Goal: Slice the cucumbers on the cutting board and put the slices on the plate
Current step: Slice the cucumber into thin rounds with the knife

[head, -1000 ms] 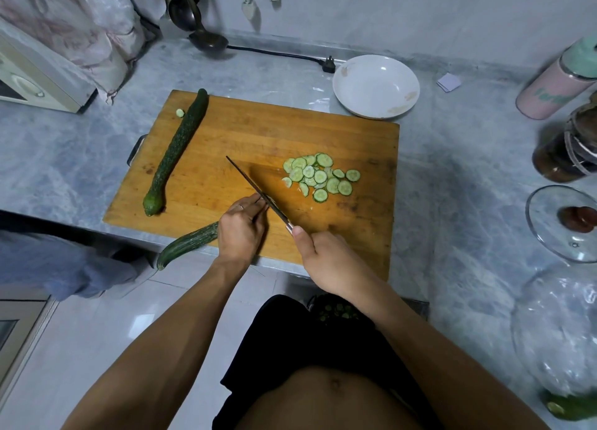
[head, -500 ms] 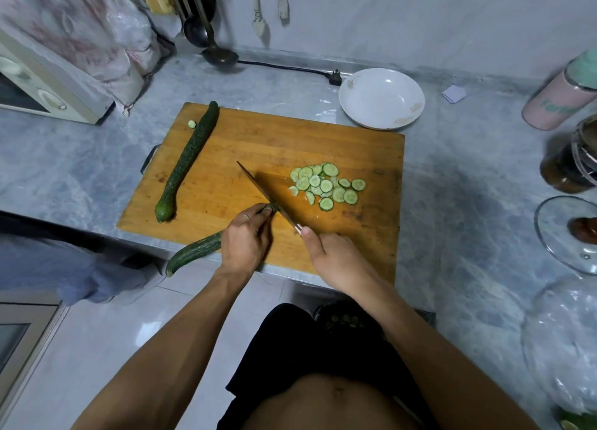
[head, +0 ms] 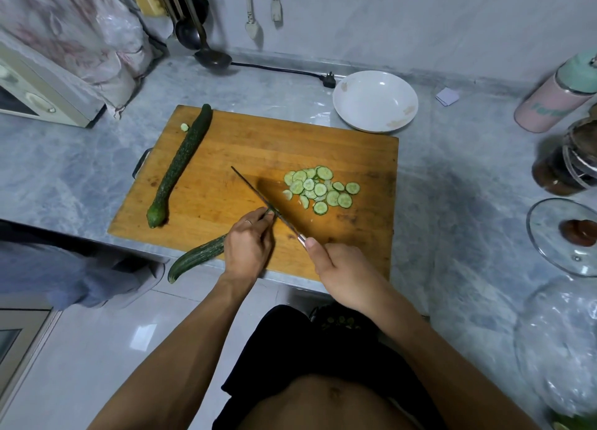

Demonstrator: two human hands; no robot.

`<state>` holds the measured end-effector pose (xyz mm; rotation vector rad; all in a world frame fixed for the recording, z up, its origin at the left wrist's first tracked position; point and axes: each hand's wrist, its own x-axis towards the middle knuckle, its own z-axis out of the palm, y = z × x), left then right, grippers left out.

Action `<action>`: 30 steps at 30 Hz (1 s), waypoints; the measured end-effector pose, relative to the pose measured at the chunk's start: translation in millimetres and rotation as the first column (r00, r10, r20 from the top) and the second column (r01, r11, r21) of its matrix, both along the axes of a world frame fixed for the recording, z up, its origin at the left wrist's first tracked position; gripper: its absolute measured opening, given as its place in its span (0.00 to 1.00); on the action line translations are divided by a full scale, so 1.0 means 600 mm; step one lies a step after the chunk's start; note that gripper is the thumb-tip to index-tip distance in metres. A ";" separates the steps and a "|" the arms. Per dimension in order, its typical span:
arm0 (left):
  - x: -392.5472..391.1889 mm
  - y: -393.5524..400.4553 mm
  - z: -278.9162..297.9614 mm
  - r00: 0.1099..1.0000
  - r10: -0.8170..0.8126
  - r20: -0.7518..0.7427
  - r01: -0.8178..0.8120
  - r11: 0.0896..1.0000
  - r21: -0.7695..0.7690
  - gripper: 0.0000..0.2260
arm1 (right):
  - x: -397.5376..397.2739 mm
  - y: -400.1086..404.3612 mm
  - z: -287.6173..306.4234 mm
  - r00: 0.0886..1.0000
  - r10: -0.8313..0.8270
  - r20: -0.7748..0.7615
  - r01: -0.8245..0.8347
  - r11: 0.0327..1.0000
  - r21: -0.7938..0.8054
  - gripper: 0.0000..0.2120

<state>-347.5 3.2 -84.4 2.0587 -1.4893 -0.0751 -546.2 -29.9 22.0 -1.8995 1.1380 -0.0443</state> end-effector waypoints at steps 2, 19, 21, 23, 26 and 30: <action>0.004 0.001 -0.003 1.000 -0.008 -0.009 0.008 1.000 0.014 0.11 | 0.003 0.005 0.002 0.999 0.036 -0.018 -0.036 0.999 -0.005 0.30; 0.000 -0.001 0.003 0.997 -0.039 0.061 0.042 0.998 -0.039 0.08 | 0.014 0.017 -0.005 0.998 -0.024 -0.052 0.030 0.992 0.121 0.28; 0.002 -0.002 -0.001 0.998 -0.041 0.053 0.042 0.999 -0.028 0.09 | 0.018 0.011 -0.006 0.997 -0.028 -0.067 0.036 0.991 0.131 0.28; 0.002 -0.002 -0.002 0.998 -0.040 0.050 0.041 0.999 -0.020 0.10 | 0.024 0.002 -0.008 0.997 -0.025 -0.074 0.035 0.991 0.130 0.28; 0.004 -0.003 -0.002 0.997 -0.050 0.059 0.050 0.999 -0.006 0.12 | 0.034 -0.003 -0.013 0.997 -0.027 -0.067 0.034 0.994 0.101 0.29; 0.007 0.000 0.006 0.997 -0.077 0.031 0.076 0.996 0.040 0.12 | 0.034 0.006 -0.017 0.999 -0.034 -0.041 0.037 0.997 0.061 0.31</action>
